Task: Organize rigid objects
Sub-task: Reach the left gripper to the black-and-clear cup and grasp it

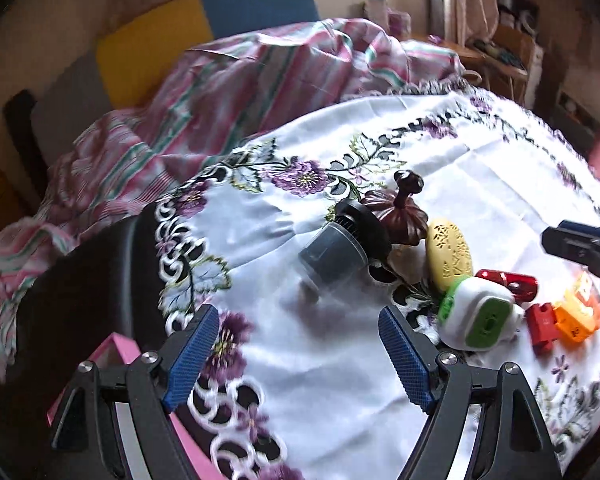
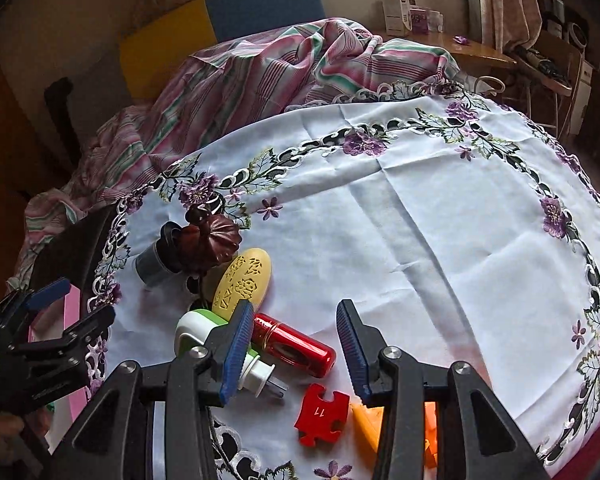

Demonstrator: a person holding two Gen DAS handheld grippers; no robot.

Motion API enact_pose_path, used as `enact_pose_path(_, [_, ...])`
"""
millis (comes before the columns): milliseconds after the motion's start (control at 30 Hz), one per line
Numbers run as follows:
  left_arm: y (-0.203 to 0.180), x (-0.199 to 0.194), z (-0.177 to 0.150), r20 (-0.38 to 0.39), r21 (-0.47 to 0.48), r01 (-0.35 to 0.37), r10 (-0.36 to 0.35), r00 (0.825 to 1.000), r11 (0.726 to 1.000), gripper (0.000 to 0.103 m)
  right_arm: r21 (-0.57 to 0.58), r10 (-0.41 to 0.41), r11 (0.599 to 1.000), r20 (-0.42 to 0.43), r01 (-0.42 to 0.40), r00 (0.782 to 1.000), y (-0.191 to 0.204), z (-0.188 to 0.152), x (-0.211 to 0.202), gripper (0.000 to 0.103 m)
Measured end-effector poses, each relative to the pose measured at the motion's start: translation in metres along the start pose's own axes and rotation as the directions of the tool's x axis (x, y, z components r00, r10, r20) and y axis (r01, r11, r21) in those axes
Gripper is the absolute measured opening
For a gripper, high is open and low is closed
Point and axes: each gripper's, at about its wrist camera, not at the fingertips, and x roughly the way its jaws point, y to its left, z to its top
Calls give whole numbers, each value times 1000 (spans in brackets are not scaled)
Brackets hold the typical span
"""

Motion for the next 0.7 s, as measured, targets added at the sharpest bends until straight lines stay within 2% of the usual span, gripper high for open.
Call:
enact_pose_path(233, [-11, 36, 25, -12, 159, 23, -21, 1000, 987, 97, 15, 13, 1000, -28, -13, 1000, 0, 0, 6, 43])
enact_pose_path(500, [-21, 62, 37, -20, 277, 64, -61, 998, 959, 96, 30, 5, 1000, -31, -4, 999, -5, 2, 9, 43])
enact_pose_path(567, [-22, 68, 38, -33, 279, 86, -80, 996, 956, 88, 34, 7, 999, -33, -6, 999, -6, 3, 9, 43])
enact_pose_path(600, [-22, 72, 38, -48, 274, 101, -91, 995, 956, 74, 33, 5, 999, -35, -4, 999, -6, 2, 9, 44])
enact_pose_path(633, [-23, 77, 37, -74, 262, 122, -106, 992, 957, 55, 32, 4, 999, -36, -3, 999, -5, 2, 10, 44])
enact_pose_path(667, [-23, 82, 35, -103, 243, 144, -122, 987, 959, 54, 31, 4, 1000, -38, -2, 999, -5, 1, 10, 44])
enact_pose_path(700, [-23, 81, 34, -93, 223, 150, -132, 987, 963, 49, 29, 3, 1000, -38, -2, 999, -5, 1, 10, 44])
